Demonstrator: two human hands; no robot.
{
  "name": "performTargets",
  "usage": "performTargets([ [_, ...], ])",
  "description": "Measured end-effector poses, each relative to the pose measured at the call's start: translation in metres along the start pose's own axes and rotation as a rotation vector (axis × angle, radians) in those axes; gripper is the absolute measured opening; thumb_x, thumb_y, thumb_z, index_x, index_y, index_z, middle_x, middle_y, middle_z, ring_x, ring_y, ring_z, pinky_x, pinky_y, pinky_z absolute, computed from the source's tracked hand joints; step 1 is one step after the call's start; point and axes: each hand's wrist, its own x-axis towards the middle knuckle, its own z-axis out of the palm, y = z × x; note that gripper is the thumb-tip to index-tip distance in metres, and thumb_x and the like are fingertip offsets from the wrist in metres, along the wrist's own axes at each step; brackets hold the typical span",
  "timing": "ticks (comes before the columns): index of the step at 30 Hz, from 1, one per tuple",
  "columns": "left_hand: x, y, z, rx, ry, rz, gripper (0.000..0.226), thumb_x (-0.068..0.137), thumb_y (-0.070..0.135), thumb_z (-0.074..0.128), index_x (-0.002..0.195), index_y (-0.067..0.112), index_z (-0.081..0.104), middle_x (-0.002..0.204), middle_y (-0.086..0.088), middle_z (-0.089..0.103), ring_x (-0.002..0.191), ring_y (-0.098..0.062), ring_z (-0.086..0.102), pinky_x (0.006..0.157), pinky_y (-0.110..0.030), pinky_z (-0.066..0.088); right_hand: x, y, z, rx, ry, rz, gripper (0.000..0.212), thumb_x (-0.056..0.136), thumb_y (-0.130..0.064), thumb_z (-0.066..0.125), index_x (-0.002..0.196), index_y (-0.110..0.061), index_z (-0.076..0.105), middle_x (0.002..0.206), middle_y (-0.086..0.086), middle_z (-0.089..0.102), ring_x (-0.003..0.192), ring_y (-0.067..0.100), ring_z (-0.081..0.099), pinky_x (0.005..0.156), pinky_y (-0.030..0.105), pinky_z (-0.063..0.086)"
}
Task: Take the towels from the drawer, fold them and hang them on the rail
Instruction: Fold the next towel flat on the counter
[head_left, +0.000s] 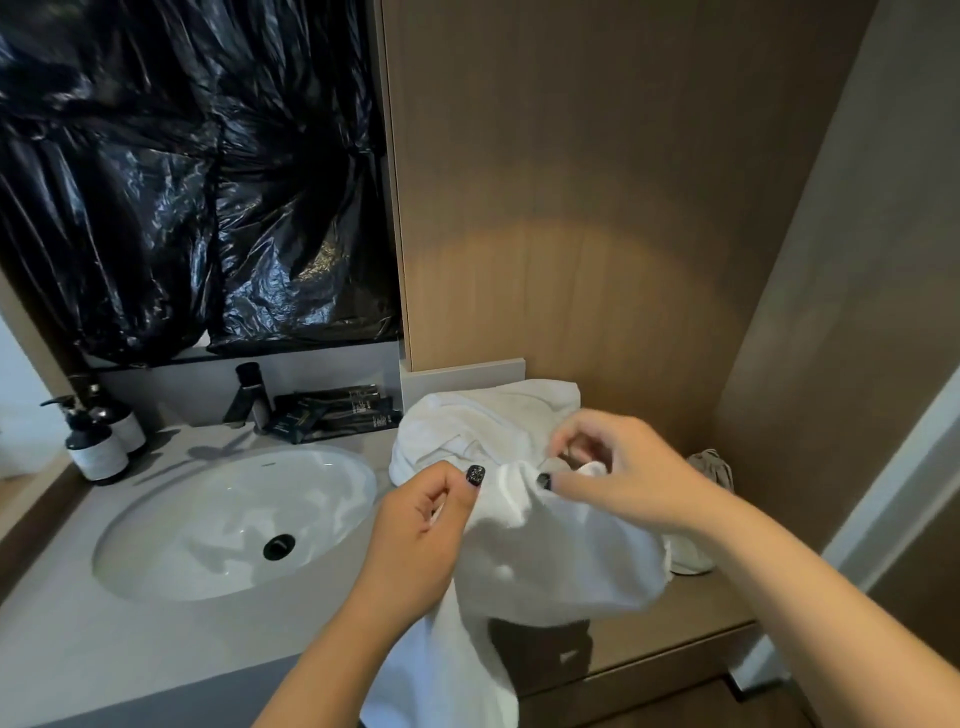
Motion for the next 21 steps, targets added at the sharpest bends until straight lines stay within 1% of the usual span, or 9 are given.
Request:
performTargets([
  [2, 0.001, 0.007, 0.003, 0.005, -0.003, 0.042, 0.036, 0.088, 0.050, 0.050, 0.063, 0.024, 0.048, 0.055, 0.012, 0.044, 0.053, -0.003, 0.037, 0.053, -0.016, 0.030, -0.001, -0.001, 0.014, -0.025, -0.141, 0.011, 0.043, 0.066, -0.059, 0.072, 0.106, -0.059, 0.058, 0.081, -0.022, 0.053, 0.075, -0.003, 0.051, 0.069, 0.014, 0.040],
  [3, 0.002, 0.010, 0.003, 0.001, -0.007, 0.061, 0.036, 0.087, 0.050, 0.050, 0.064, 0.024, 0.050, 0.055, 0.011, 0.045, 0.054, -0.003, 0.038, 0.053, -0.016, 0.030, -0.001, -0.003, 0.021, -0.042, -0.175, 0.004, 0.044, 0.066, -0.062, 0.070, 0.107, -0.064, 0.054, 0.085, -0.024, 0.054, 0.081, -0.005, 0.052, 0.073, 0.014, 0.041],
  [6, 0.005, 0.015, -0.002, -0.018, -0.016, 0.080, 0.040, 0.087, 0.049, 0.053, 0.065, 0.016, 0.053, 0.053, 0.010, 0.043, 0.051, -0.003, 0.035, 0.051, -0.017, 0.030, -0.001, -0.008, 0.039, 0.057, -0.178, -0.055, 0.010, 0.080, -0.043, 0.070, 0.080, -0.040, 0.061, 0.079, -0.019, 0.059, 0.077, -0.001, 0.053, 0.076, 0.024, 0.046],
  [8, 0.004, 0.015, -0.010, -0.058, 0.014, 0.042, 0.043, 0.095, 0.041, 0.062, 0.062, 0.015, 0.051, 0.053, 0.009, 0.040, 0.050, -0.006, 0.033, 0.048, -0.017, 0.028, -0.002, -0.008, 0.041, 0.112, -0.129, -0.068, 0.023, 0.088, -0.028, 0.065, 0.067, -0.032, 0.055, 0.071, -0.018, 0.058, 0.070, -0.002, 0.051, 0.069, 0.019, 0.040],
  [10, 0.002, 0.013, -0.017, -0.094, 0.061, -0.021, 0.038, 0.091, 0.038, 0.058, 0.060, 0.017, 0.051, 0.056, -0.002, 0.038, 0.053, -0.013, 0.031, 0.047, -0.020, 0.026, -0.003, -0.006, 0.036, 0.122, -0.057, -0.042, 0.026, 0.089, -0.027, 0.064, 0.065, -0.031, 0.054, 0.067, -0.018, 0.055, 0.067, 0.000, 0.048, 0.067, 0.020, 0.038],
  [13, -0.002, 0.008, -0.022, -0.116, 0.109, -0.072, 0.035, 0.084, 0.040, 0.056, 0.060, 0.014, 0.052, 0.057, -0.004, 0.035, 0.054, -0.015, 0.028, 0.046, -0.018, 0.024, -0.004, -0.006, 0.027, 0.152, -0.046, -0.013, 0.017, 0.083, -0.036, 0.074, 0.084, -0.031, 0.058, 0.061, -0.012, 0.047, 0.061, 0.009, 0.041, 0.062, 0.028, 0.035],
  [16, -0.006, 0.008, -0.015, -0.139, 0.058, -0.055, 0.034, 0.088, 0.027, 0.060, 0.058, 0.013, 0.054, 0.053, 0.002, 0.036, 0.049, -0.008, 0.029, 0.045, -0.014, 0.025, -0.003, -0.013, 0.032, -0.001, -0.171, 0.012, 0.047, 0.073, -0.060, 0.071, 0.115, -0.049, 0.052, 0.061, -0.014, 0.045, 0.058, 0.005, 0.041, 0.059, 0.023, 0.033],
  [19, -0.005, 0.007, -0.009, -0.105, 0.020, -0.029, 0.035, 0.094, 0.005, 0.060, 0.060, 0.012, 0.056, 0.050, 0.010, 0.039, 0.046, -0.002, 0.030, 0.046, -0.012, 0.027, 0.001, -0.025, 0.045, -0.105, -0.213, -0.066, 0.018, 0.080, -0.055, 0.067, 0.092, -0.044, 0.059, 0.064, -0.023, 0.052, 0.063, 0.001, 0.047, 0.064, 0.030, 0.039],
  [21, -0.003, 0.005, -0.011, -0.108, 0.042, -0.031, 0.035, 0.094, 0.006, 0.061, 0.060, 0.010, 0.056, 0.051, 0.007, 0.037, 0.047, -0.002, 0.029, 0.046, -0.013, 0.026, 0.000, -0.028, 0.051, -0.057, -0.171, -0.098, 0.018, 0.086, -0.039, 0.067, 0.073, -0.031, 0.057, 0.062, -0.018, 0.052, 0.062, 0.004, 0.046, 0.065, 0.038, 0.043],
])
